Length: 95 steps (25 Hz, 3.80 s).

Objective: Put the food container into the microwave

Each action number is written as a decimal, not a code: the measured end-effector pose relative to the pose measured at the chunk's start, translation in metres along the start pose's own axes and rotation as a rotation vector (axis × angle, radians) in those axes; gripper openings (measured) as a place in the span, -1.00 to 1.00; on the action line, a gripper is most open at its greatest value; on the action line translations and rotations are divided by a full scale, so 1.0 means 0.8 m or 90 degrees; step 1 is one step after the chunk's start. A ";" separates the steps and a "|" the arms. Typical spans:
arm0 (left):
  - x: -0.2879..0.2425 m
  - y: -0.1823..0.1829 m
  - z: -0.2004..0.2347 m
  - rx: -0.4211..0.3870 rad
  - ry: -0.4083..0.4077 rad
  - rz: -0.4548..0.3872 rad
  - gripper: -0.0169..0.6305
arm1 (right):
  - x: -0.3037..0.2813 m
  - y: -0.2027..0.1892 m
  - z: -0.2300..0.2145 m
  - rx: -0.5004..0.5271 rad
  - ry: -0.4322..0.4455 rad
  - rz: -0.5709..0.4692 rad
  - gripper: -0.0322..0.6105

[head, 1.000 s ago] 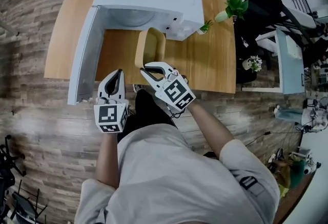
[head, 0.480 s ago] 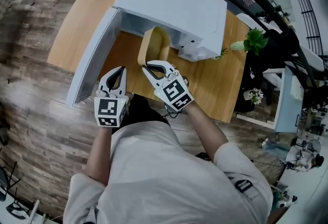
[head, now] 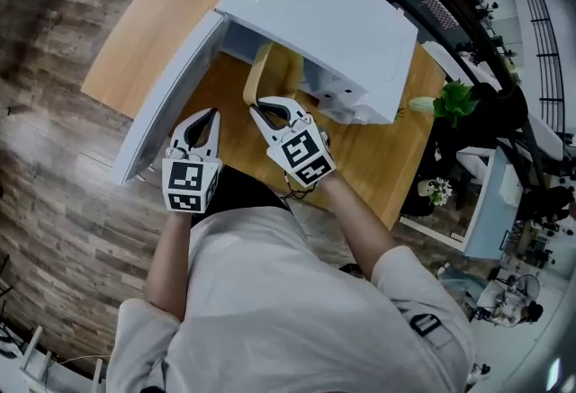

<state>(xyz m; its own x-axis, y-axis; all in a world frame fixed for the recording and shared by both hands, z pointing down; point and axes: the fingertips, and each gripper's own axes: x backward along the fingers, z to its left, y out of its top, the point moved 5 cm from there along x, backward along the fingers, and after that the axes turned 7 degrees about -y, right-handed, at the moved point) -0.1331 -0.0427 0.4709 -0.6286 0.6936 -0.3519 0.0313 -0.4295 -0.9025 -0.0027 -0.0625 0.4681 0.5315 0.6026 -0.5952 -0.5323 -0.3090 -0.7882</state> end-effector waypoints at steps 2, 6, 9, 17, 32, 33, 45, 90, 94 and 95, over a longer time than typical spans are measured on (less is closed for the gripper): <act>-0.003 -0.003 0.005 0.001 0.004 0.006 -0.91 | -0.007 0.000 -0.004 0.003 0.000 0.007 -0.82; -0.006 -0.008 0.008 0.004 0.014 0.008 -0.91 | -0.017 -0.010 -0.008 0.020 -0.005 0.032 -0.82; -0.011 -0.016 0.009 0.013 0.018 0.014 -0.91 | -0.024 -0.020 -0.012 0.028 -0.014 0.054 -0.82; -0.025 -0.030 0.014 0.022 0.028 0.022 -0.91 | -0.041 -0.032 -0.017 0.050 -0.005 0.078 -0.81; -0.046 -0.042 0.019 0.044 0.037 0.032 -0.91 | -0.060 -0.041 -0.035 0.086 -0.012 0.100 -0.81; -0.046 -0.044 0.020 0.046 0.038 0.033 -0.91 | -0.061 -0.040 -0.035 0.087 -0.012 0.100 -0.81; -0.050 -0.053 0.029 0.062 0.053 0.044 -0.91 | -0.081 -0.043 -0.044 0.109 -0.005 0.115 -0.81; -0.069 -0.044 0.028 0.064 0.055 0.052 -0.91 | -0.114 -0.031 -0.075 0.161 0.000 0.157 -0.79; -0.066 -0.047 0.029 0.069 0.058 0.052 -0.91 | -0.118 -0.031 -0.078 0.185 -0.015 0.161 -0.78; -0.065 -0.048 0.029 0.070 0.059 0.051 -0.91 | -0.119 -0.031 -0.079 0.185 -0.018 0.161 -0.78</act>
<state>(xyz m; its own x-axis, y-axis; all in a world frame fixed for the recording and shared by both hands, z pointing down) -0.1197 -0.0763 0.5294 -0.5524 0.7029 -0.4482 -0.0103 -0.5433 -0.8395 0.0014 -0.1586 0.5342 0.3434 0.5554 -0.7574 -0.8110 -0.2313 -0.5373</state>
